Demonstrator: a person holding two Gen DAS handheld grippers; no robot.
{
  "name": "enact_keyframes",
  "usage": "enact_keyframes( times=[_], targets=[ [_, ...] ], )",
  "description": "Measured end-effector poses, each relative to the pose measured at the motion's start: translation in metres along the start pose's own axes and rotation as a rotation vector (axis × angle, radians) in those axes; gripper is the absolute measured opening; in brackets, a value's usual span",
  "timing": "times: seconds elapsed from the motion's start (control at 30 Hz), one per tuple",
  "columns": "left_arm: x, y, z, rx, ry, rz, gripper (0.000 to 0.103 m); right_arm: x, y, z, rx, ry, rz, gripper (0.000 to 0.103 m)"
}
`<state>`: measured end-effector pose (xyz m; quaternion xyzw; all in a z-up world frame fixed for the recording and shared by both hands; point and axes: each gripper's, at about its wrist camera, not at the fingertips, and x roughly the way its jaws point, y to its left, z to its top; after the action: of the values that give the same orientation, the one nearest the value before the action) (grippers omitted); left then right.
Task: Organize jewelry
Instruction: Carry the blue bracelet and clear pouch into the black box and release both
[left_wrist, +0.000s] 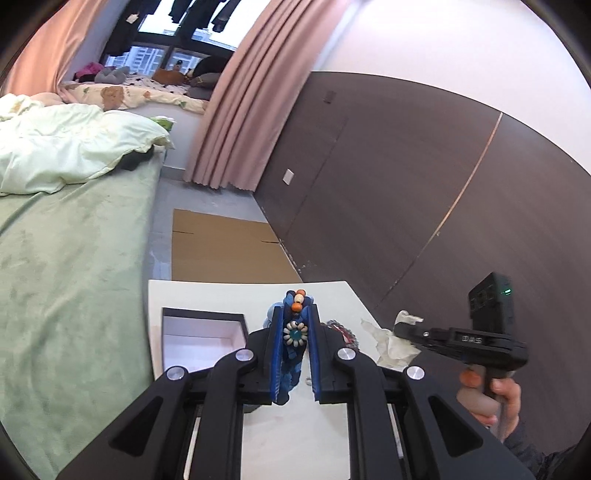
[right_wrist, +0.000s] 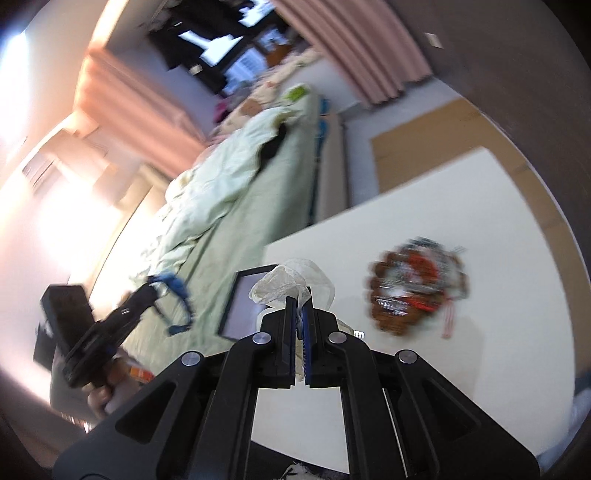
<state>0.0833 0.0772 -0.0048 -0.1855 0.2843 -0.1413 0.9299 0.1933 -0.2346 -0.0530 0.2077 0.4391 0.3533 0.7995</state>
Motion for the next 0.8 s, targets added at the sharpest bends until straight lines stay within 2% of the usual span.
enact_keyframes(
  times=[0.13, 0.23, 0.53, 0.57, 0.63, 0.67, 0.7, 0.8],
  targets=[
    [0.000, 0.012, -0.001, -0.029, -0.020, 0.024, 0.010, 0.022, 0.042, 0.006, -0.060, 0.035, 0.059, 0.004],
    [-0.013, 0.019, 0.004, -0.043, -0.055, 0.036, 0.010, 0.043, 0.065, 0.006, -0.093, 0.061, 0.066, 0.004],
    [-0.018, 0.032, 0.008, -0.103, -0.087, 0.057, 0.010, 0.108, 0.081, -0.004, -0.054, 0.127, 0.119, 0.005],
    [-0.018, 0.034, 0.009, -0.117, -0.089, 0.062, 0.010, 0.113, 0.083, -0.004, -0.053, 0.142, 0.123, 0.010],
    [-0.016, 0.038, 0.009, -0.145, -0.093, 0.074, 0.010, 0.122, 0.086, -0.005, -0.059, 0.181, 0.126, 0.038],
    [-0.014, 0.040, 0.009, -0.163, -0.091, 0.071, 0.010, 0.123, 0.086, -0.006, -0.054, 0.176, 0.117, 0.064],
    [-0.011, 0.042, 0.010, -0.184, -0.086, 0.065, 0.010, 0.118, 0.083, -0.006, -0.041, 0.138, 0.094, 0.082],
    [-0.004, 0.042, 0.008, -0.209, -0.074, 0.063, 0.011, 0.106, 0.074, -0.007, 0.002, 0.093, 0.069, 0.083]
  ],
)
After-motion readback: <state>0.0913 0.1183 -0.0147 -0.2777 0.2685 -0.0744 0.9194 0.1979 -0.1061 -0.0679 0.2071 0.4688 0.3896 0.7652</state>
